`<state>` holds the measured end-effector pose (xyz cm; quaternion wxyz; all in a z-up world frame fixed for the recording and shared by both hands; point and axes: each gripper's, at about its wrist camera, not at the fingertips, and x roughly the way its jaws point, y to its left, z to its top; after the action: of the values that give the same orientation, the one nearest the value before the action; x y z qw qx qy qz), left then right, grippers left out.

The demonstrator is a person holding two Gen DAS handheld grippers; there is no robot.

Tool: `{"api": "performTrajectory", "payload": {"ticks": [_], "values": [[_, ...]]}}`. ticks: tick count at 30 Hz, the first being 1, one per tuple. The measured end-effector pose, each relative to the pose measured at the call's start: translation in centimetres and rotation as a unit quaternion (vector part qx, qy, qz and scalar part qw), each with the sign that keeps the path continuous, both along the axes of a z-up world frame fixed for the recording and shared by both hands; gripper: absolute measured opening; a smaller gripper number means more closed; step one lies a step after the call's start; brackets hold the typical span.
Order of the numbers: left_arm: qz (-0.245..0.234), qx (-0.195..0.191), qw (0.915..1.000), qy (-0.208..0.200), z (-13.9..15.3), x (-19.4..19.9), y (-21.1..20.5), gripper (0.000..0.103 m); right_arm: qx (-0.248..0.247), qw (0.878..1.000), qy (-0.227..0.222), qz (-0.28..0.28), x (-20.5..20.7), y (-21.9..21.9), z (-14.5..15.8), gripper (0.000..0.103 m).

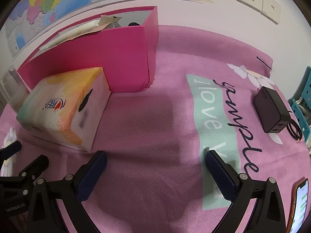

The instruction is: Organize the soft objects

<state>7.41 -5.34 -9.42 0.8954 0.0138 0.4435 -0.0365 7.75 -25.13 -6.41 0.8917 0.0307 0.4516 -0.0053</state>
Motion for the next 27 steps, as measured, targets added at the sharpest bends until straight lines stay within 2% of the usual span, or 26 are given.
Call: {"api": "performTrajectory", "payload": {"ticks": [27], "values": [[0.008, -0.001, 1.0000, 0.000, 0.07, 0.50, -0.37, 0.103, 0.000, 1.000, 0.000, 0.000, 0.06, -0.02, 0.03, 0.103]]}}
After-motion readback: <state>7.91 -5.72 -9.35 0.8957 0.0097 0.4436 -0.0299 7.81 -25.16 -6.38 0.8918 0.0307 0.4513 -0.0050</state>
